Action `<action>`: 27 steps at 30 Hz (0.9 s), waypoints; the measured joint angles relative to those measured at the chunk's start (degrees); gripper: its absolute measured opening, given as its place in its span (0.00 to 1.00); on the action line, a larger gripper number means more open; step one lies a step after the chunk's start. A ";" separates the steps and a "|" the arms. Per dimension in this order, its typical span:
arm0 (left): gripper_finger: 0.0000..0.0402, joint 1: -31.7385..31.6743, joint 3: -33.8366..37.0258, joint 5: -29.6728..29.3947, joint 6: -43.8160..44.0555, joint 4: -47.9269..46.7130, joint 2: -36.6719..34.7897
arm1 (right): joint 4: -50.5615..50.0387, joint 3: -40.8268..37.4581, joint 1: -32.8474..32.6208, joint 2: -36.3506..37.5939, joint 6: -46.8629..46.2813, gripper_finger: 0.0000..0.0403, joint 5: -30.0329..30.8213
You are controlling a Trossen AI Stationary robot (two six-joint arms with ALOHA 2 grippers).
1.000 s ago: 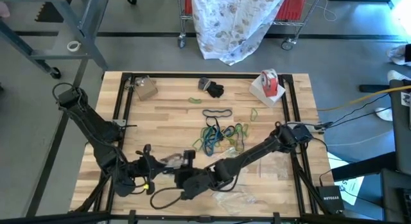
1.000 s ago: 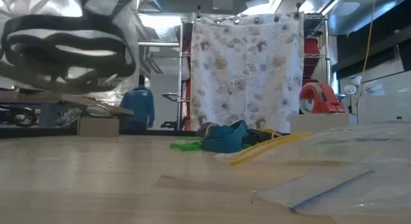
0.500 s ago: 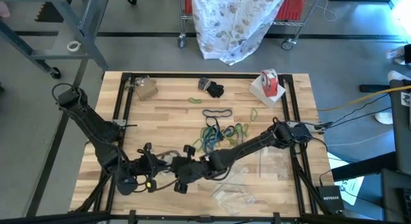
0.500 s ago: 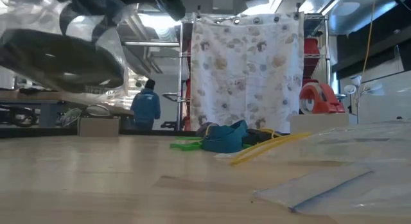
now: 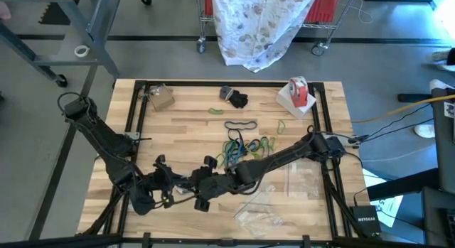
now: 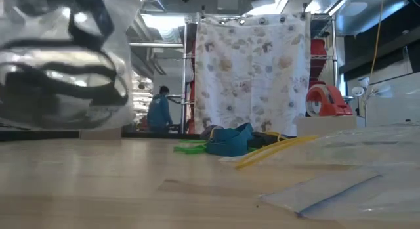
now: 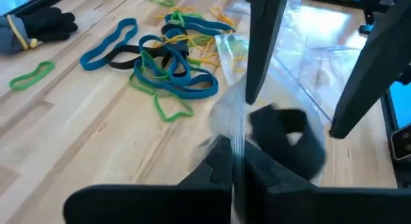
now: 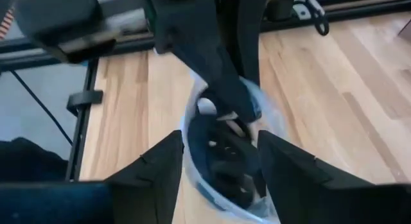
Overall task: Sort rubber bands
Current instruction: Put the black rubber band into the transparent zip bag
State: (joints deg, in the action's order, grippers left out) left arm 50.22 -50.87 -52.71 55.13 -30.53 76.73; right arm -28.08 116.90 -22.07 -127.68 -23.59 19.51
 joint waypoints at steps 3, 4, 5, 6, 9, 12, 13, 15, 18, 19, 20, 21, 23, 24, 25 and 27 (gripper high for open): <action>0.00 -0.03 0.01 0.00 1.19 -2.40 0.02 | 0.83 0.00 -0.08 1.33 0.09 0.48 0.07; 0.00 -0.03 0.02 0.00 1.59 -2.99 0.02 | 1.26 0.00 -0.36 2.08 0.16 0.48 -0.01; 0.00 -0.05 0.02 0.00 1.92 -3.57 0.02 | 1.29 0.00 -0.45 2.87 0.43 0.48 0.01; 0.00 -0.14 0.02 0.00 2.23 -4.26 0.02 | 1.21 0.00 -0.66 3.87 1.01 0.48 0.01; 0.00 -0.42 0.04 1.78 2.82 -3.37 -0.11 | -3.96 0.15 -1.15 6.48 1.69 0.48 1.56; 0.00 -0.43 0.04 8.19 -5.95 5.85 -0.89 | -13.24 0.13 -1.39 7.66 1.10 0.49 4.75; 0.00 -0.40 0.00 9.49 -7.76 7.29 -1.33 | -16.30 0.11 -1.35 7.72 0.59 0.49 5.77; 0.00 -0.71 0.00 10.07 -8.30 6.56 -2.31 | -23.27 0.08 -1.26 7.79 -0.61 0.49 7.48; 0.00 -2.67 0.00 5.00 -2.98 -0.72 -3.73 | -32.75 -0.70 -0.74 8.01 -3.10 0.49 8.80; 0.00 -3.43 0.00 1.99 -0.57 -3.13 -3.87 | -35.73 -1.43 -0.63 8.07 -3.89 0.49 9.64; 0.00 -4.15 0.00 0.29 0.91 -5.59 -3.93 | -38.22 -2.21 -0.62 8.07 -4.79 0.49 10.29; 0.00 -5.17 0.00 0.23 1.23 -7.15 -3.93 | -40.25 -3.10 -0.24 8.04 -5.38 0.49 10.99; 0.00 -7.46 0.00 2.51 -1.61 -8.05 -3.87 | -43.46 -4.82 0.22 8.04 -5.98 0.49 11.45; 0.00 -8.34 0.00 3.70 -3.83 -7.91 -3.87 | -44.60 -5.69 0.58 8.04 -5.99 0.49 11.46; 0.00 -9.08 0.00 4.47 -6.02 -7.77 -3.87 | -45.27 -6.70 0.93 8.04 -5.93 0.49 11.48; 0.00 -10.54 0.00 4.73 -9.80 -7.90 -3.87 | -45.07 -9.62 2.01 8.04 -4.93 0.49 11.00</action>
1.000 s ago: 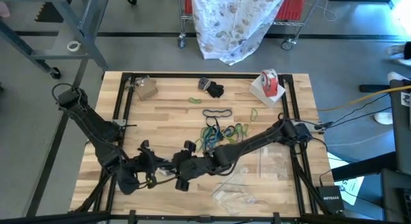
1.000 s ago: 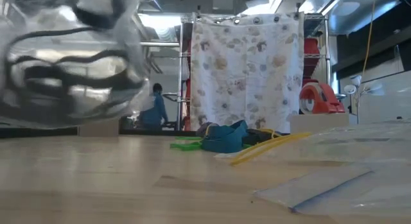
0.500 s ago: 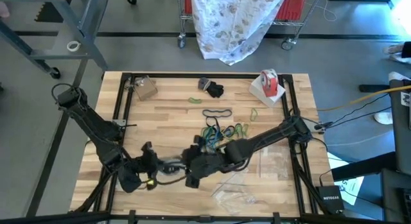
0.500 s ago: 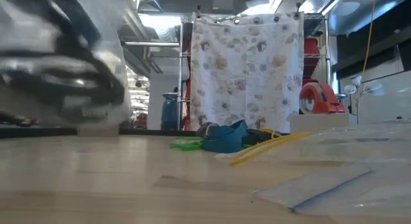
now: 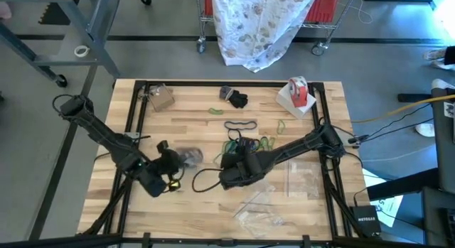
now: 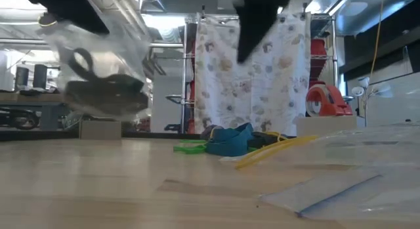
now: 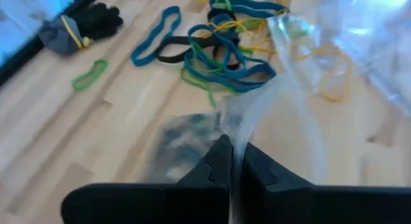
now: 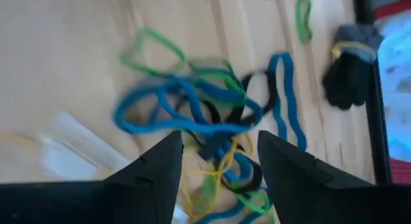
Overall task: Sort rubber bands
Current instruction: Put the black rubber band into the transparent zip bag
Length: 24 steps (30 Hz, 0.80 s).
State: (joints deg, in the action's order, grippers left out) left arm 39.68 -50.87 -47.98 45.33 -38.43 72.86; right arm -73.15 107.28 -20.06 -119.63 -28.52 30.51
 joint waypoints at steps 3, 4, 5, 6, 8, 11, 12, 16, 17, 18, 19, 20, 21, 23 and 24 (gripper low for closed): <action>0.00 -1.39 0.00 0.06 -4.38 -0.04 0.00 | 0.46 -4.99 1.90 -0.04 0.30 0.49 -2.43; 0.00 -1.74 0.00 0.08 -5.46 -0.05 0.00 | 0.68 -6.68 2.57 -0.04 0.30 0.49 -3.21; 0.00 -2.03 0.00 0.13 -6.20 0.00 0.00 | 0.76 -8.39 3.22 -0.04 0.32 0.49 -3.66; 0.00 -2.24 0.00 0.15 -6.76 -0.05 0.00 | 0.71 -10.07 3.87 -0.05 0.38 0.49 -3.76; 0.00 -2.36 0.00 0.17 -6.90 -0.33 0.00 | 0.70 -12.70 5.31 -0.11 0.34 0.49 -4.34; 0.00 -2.34 0.00 0.19 -6.55 -1.18 0.00 | 0.62 -14.32 8.13 0.53 0.71 0.49 -4.68; 0.00 -2.23 0.00 0.23 -6.22 -1.92 0.00 | 0.64 -14.34 9.30 1.25 1.80 0.49 -4.73; 0.00 -1.52 0.00 0.81 -3.14 -6.46 0.00 | 1.71 -14.28 15.29 6.97 5.43 0.49 -4.78; 0.00 -1.31 0.00 0.97 -1.87 -7.94 0.00 | 3.11 -14.26 17.17 8.47 6.10 0.49 -5.15; 0.00 -1.06 0.00 1.20 -0.45 -9.57 0.00 | 5.41 -14.23 19.34 9.97 6.39 0.49 -6.26; 0.00 -0.73 0.00 1.44 1.11 -11.05 0.00 | 8.46 -14.44 21.39 10.96 6.65 0.49 -7.74; 0.00 -0.31 0.00 1.61 2.38 -12.38 0.02 | 11.97 -15.03 23.49 11.85 7.13 0.49 -9.85; 0.00 0.18 0.00 1.67 3.10 -13.53 0.02 | 15.35 -15.88 25.47 12.49 7.49 0.49 -12.39; 0.00 1.23 0.00 1.77 5.21 -15.88 0.02 | 21.53 -17.56 28.83 12.66 7.40 0.49 -16.98; 0.00 1.71 0.00 1.77 6.38 -16.62 0.02 | 24.27 -18.64 30.18 12.59 6.97 0.49 -19.61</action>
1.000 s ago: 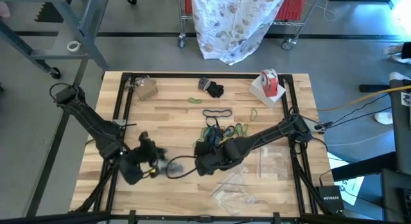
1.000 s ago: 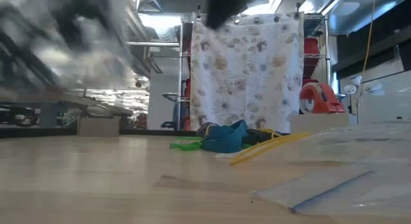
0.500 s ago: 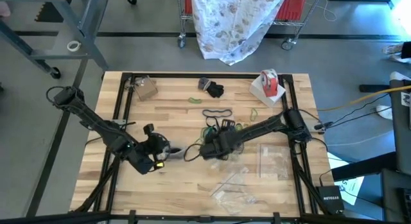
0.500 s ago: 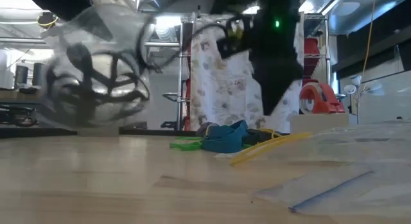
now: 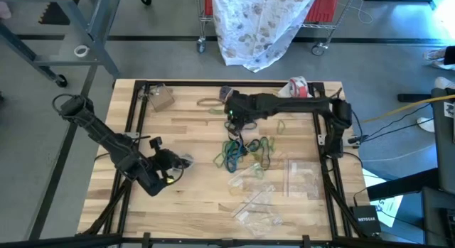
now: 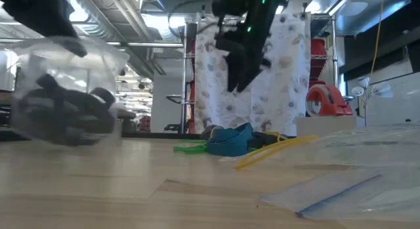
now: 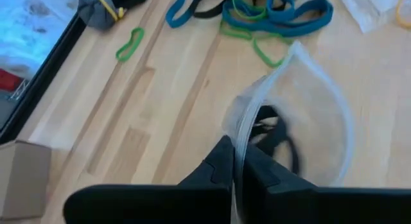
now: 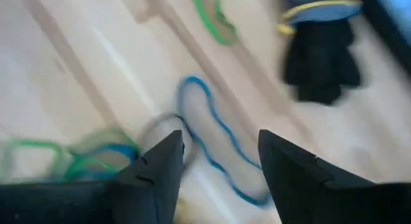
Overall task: Sort rubber bands
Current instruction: Put the black rubber band into the transparent zip bag
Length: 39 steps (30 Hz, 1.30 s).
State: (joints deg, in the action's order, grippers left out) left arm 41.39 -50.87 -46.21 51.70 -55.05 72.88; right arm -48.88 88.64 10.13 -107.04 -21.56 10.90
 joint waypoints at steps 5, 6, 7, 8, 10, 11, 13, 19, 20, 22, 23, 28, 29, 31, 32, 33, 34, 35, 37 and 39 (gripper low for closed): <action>0.00 2.31 0.00 -0.01 3.35 -1.74 0.02 | 8.54 -7.22 3.17 -1.03 -3.53 0.48 -10.51; 0.00 2.72 0.00 -0.02 3.67 -1.53 0.02 | 9.46 -8.64 3.20 -1.01 -4.20 0.48 -10.56; 0.00 3.07 0.00 -0.01 3.86 -1.50 0.02 | 10.32 -9.76 3.20 -0.81 -4.97 0.48 -10.62; 0.00 3.32 0.02 -0.01 3.92 -1.52 0.02 | 10.36 -10.93 3.18 -0.65 -5.08 0.48 -11.09; 0.00 3.62 0.00 -0.03 4.10 -1.49 0.02 | 10.72 -13.28 3.01 -0.46 -5.74 0.48 -13.07; 0.00 3.67 0.00 -0.02 4.38 -1.44 0.03 | 11.93 -14.73 2.98 -0.48 -6.51 0.48 -14.68; 0.00 3.73 0.02 -0.06 4.48 -1.23 0.04 | 15.85 -17.81 2.63 -0.70 -7.60 0.48 -17.14; 0.00 3.75 0.02 -0.42 3.90 -1.07 0.02 | 26.92 -23.29 2.75 -0.79 -10.03 0.48 -16.80; 0.00 3.75 0.02 -0.42 3.85 -1.08 0.02 | 27.61 -23.71 2.69 -0.79 -10.28 0.48 -16.00; 0.00 3.75 0.02 -0.47 3.78 -1.07 0.02 | 28.31 -24.26 2.69 -0.90 -10.58 0.48 -15.48; 0.00 3.75 0.00 -0.45 3.76 -1.07 0.02 | 28.32 -24.51 2.69 -0.90 -10.58 0.48 -15.11; 0.00 3.75 0.02 -0.47 3.34 -1.07 0.02 | 28.67 -25.02 2.65 -0.96 -10.26 0.48 -11.49; 0.00 3.75 0.02 -0.47 3.32 -1.06 0.02 | 29.23 -25.02 2.65 -0.96 -10.19 0.48 -11.63; 0.00 3.75 0.00 -0.47 3.30 -1.07 0.02 | 30.00 -25.02 2.65 -0.96 -10.17 0.48 -12.81; 0.00 3.75 0.00 -0.47 3.36 -1.05 0.02 | 30.30 -25.02 2.63 -0.96 -10.17 0.48 -13.80; 0.00 3.75 0.02 -0.49 3.37 -1.04 0.02 | 30.91 -25.02 2.59 -0.96 -10.16 0.48 -14.96; 0.00 3.75 0.01 -0.47 3.37 -1.01 0.02 | 31.75 -25.02 2.56 -0.96 -10.15 0.48 -16.27; 0.00 3.75 0.02 -0.47 3.37 -0.93 0.02 | 32.58 -25.02 2.33 -0.96 -10.12 0.48 -17.45; 0.00 3.75 0.02 -0.49 3.37 -0.87 0.02 | 33.83 -25.02 2.09 -0.96 -9.98 0.48 -17.95; 0.00 3.75 0.01 -0.47 3.38 -0.85 0.02 | 34.94 -25.00 1.39 -1.37 -9.91 0.48 -17.28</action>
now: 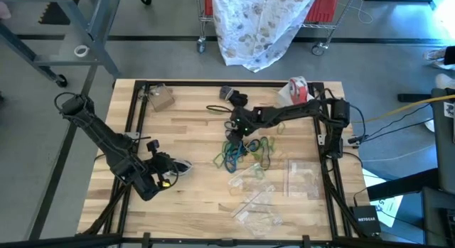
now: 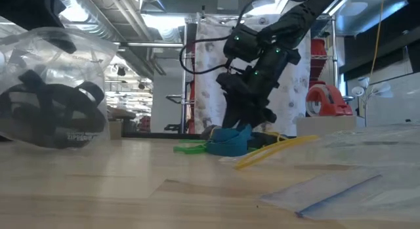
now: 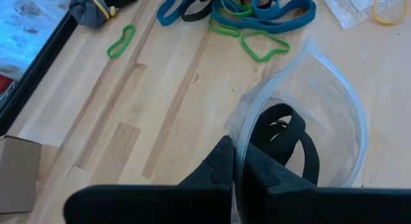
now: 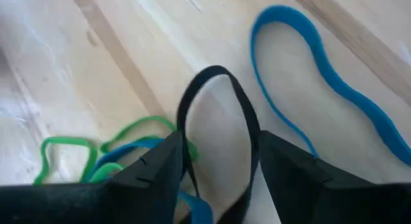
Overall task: Sort rubber bands
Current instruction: Put the black rubber band into the transparent zip bag
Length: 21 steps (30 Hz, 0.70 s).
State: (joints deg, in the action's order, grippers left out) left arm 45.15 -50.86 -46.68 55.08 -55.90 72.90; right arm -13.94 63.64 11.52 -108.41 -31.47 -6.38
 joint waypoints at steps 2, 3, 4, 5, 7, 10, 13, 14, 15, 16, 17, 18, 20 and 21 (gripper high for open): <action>0.00 0.00 -0.01 0.00 0.01 0.04 0.00 | 0.85 0.03 -0.45 -0.62 0.18 0.48 0.30; 0.00 0.00 0.01 0.00 0.01 0.04 0.00 | 0.82 -0.02 -0.82 -0.99 0.20 0.48 0.34; 0.00 0.00 0.01 -0.01 -0.01 0.11 0.00 | 1.57 0.00 -1.13 -1.40 0.29 0.48 0.33; 0.00 0.00 0.01 -0.02 -0.01 0.26 0.00 | 2.27 0.00 -1.26 -1.53 0.44 0.48 0.10; 0.00 0.00 0.01 0.00 -0.04 0.17 0.00 | 2.67 0.00 -1.98 -1.58 1.29 0.48 0.12; 0.00 0.00 0.01 0.00 -1.14 0.47 0.00 | 4.54 0.02 -2.92 -1.58 3.73 0.48 2.23; 0.00 0.00 0.01 -0.02 -2.10 1.67 -0.01 | 5.15 0.02 -3.70 -1.58 7.74 0.48 5.24; 0.00 0.00 0.01 -0.02 -2.48 1.73 0.00 | 5.18 0.02 -3.96 -1.59 9.42 0.48 6.71; 0.00 0.00 0.01 -0.02 -2.57 1.67 -0.01 | 5.19 0.04 -4.23 -1.71 11.39 0.48 8.18; 0.00 0.00 0.01 -0.04 -2.57 1.74 -0.02 | 5.11 0.04 -4.55 -1.79 13.24 0.48 9.13; 0.00 0.00 0.01 -0.02 -2.57 1.75 -0.02 | 4.97 0.03 -4.85 -1.84 15.21 0.48 9.53; 0.00 0.00 0.01 -0.02 -2.57 1.71 -0.02 | 4.99 0.02 -5.06 -1.85 16.95 0.48 9.82; 0.00 0.00 0.01 -0.02 -2.57 1.73 -0.02 | 5.28 0.04 -5.66 -1.99 20.04 0.48 9.82; 0.00 0.00 0.01 -0.02 -2.56 1.73 -0.02 | 5.36 0.04 -5.98 -2.07 21.32 0.48 9.82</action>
State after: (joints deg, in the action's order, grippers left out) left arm 45.15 -50.85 -46.70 52.52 -54.17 72.88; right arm -8.59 63.68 5.54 -110.48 -10.15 3.44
